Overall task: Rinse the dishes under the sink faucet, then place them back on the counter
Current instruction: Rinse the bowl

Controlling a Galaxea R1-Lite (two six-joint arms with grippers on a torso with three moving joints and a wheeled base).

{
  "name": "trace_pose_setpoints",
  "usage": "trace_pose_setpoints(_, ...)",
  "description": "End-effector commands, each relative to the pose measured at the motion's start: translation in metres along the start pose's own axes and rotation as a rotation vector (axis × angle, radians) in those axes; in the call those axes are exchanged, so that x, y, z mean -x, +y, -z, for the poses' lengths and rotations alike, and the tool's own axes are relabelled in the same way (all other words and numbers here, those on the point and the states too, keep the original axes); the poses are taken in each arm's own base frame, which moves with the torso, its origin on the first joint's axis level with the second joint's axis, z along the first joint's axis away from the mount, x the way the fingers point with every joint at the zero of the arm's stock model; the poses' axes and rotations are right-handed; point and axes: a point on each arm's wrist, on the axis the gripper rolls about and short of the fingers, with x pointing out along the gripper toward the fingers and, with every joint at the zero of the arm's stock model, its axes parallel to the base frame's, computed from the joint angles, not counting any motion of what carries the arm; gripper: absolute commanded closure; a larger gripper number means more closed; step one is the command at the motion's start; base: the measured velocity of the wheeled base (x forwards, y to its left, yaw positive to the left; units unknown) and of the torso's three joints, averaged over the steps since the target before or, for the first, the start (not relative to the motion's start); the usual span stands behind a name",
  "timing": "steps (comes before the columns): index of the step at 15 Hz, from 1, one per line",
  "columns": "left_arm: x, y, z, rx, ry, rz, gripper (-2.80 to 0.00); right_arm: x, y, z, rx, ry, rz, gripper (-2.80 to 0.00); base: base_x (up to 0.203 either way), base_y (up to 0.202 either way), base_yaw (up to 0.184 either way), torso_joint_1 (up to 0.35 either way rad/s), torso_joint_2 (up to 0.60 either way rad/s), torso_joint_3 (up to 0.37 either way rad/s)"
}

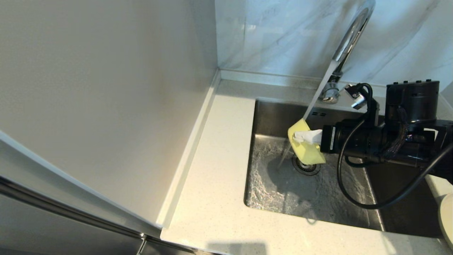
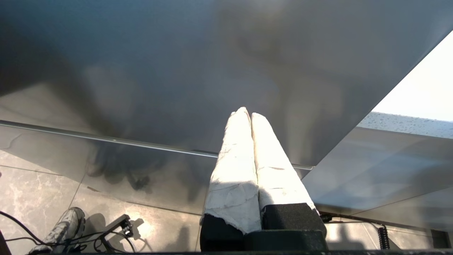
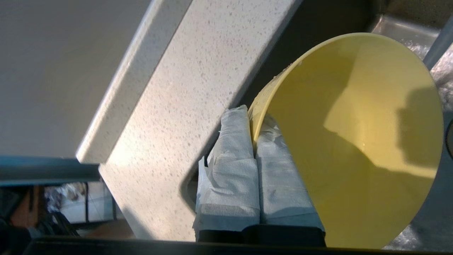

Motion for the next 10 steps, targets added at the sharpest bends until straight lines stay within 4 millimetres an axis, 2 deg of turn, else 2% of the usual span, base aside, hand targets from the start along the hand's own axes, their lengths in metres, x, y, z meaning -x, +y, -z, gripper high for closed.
trace_pose_setpoints(1, 0.0, 0.0, 0.0, 0.0, 0.0, -0.001, 0.0, -0.001, 0.003, -0.008, 0.014, 0.0, -0.008, 0.0, 0.0, 0.0, 0.0, 0.0, 0.0, 0.0)
trace_pose_setpoints(10, 0.0, 0.0, 0.0, 0.0, 0.0, 0.0, 0.0, -0.04, -0.01, -0.021, 0.044, 0.0, 0.025, 0.0, 0.0, 0.0, 0.0, 0.0, 0.0, 0.0)
